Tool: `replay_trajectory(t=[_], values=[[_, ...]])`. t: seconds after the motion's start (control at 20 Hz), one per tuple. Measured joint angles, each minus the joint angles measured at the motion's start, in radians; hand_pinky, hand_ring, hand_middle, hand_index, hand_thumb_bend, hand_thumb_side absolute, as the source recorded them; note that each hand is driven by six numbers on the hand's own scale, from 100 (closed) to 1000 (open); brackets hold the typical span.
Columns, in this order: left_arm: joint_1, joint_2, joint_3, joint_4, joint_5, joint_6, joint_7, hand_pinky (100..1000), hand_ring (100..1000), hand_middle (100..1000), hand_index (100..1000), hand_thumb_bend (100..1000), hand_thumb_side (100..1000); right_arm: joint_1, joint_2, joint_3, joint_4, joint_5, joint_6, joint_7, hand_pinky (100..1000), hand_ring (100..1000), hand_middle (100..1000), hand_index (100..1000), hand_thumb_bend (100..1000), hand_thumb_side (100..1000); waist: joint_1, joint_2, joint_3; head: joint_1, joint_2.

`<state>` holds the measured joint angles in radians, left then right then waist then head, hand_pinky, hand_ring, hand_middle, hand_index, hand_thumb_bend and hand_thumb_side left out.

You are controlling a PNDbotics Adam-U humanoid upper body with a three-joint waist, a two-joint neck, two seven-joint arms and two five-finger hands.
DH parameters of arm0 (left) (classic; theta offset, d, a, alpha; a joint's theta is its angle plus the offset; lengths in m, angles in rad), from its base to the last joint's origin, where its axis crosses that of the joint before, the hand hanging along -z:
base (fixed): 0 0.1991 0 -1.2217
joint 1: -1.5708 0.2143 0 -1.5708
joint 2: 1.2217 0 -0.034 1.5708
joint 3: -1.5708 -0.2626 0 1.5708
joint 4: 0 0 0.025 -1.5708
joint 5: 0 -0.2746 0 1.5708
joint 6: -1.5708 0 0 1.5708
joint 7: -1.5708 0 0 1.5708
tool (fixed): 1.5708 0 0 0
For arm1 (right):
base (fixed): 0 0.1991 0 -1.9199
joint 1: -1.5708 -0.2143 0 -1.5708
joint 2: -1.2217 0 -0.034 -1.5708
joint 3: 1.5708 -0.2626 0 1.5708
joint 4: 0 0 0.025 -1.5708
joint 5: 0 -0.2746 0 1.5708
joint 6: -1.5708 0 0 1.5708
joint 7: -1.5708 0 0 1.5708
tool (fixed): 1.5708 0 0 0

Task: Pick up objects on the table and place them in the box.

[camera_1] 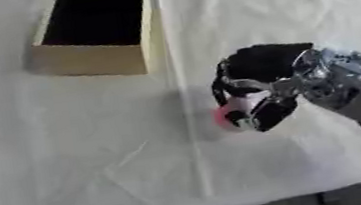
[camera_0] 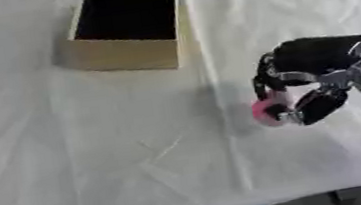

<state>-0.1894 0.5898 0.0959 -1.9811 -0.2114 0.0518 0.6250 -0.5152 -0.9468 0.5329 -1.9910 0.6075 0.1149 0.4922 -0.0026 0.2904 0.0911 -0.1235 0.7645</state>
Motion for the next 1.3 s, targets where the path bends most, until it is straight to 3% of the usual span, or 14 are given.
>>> replay_trajectory(t=[0.45,0.65,0.9,1.2,1.3], values=[[-0.006,0.000,0.000,0.000,0.000,-0.002,-0.002,715,741,669,844,633,850,-0.100,0.000,-0.024,0.000,-0.008,0.008,-0.131,538,461,236,374,100,100,-0.004,0.001,0.008,0.006,-0.002],[-0.023,0.000,-0.002,0.000,0.001,-0.005,-0.005,715,741,669,844,633,851,-0.184,0.012,-0.063,0.000,-0.051,0.043,-0.166,541,451,228,374,100,100,-0.006,0.014,0.021,0.000,-0.026],[-0.043,0.002,-0.013,0.000,0.001,-0.013,-0.013,715,741,669,843,632,851,-0.299,0.036,-0.108,0.010,-0.106,0.108,-0.185,545,449,224,372,100,100,-0.021,0.035,0.046,-0.053,-0.068],[-0.070,0.010,-0.026,0.000,0.009,-0.019,-0.027,714,741,669,843,629,852,-0.441,0.118,-0.115,0.119,-0.080,0.161,-0.198,541,447,225,372,100,100,-0.033,0.049,0.069,-0.096,-0.089],[-0.077,0.010,-0.030,0.000,0.009,-0.021,-0.031,714,741,669,843,628,852,-0.530,0.175,-0.113,0.199,-0.050,0.170,-0.207,540,445,226,373,100,100,-0.034,0.056,0.069,-0.100,-0.089]])
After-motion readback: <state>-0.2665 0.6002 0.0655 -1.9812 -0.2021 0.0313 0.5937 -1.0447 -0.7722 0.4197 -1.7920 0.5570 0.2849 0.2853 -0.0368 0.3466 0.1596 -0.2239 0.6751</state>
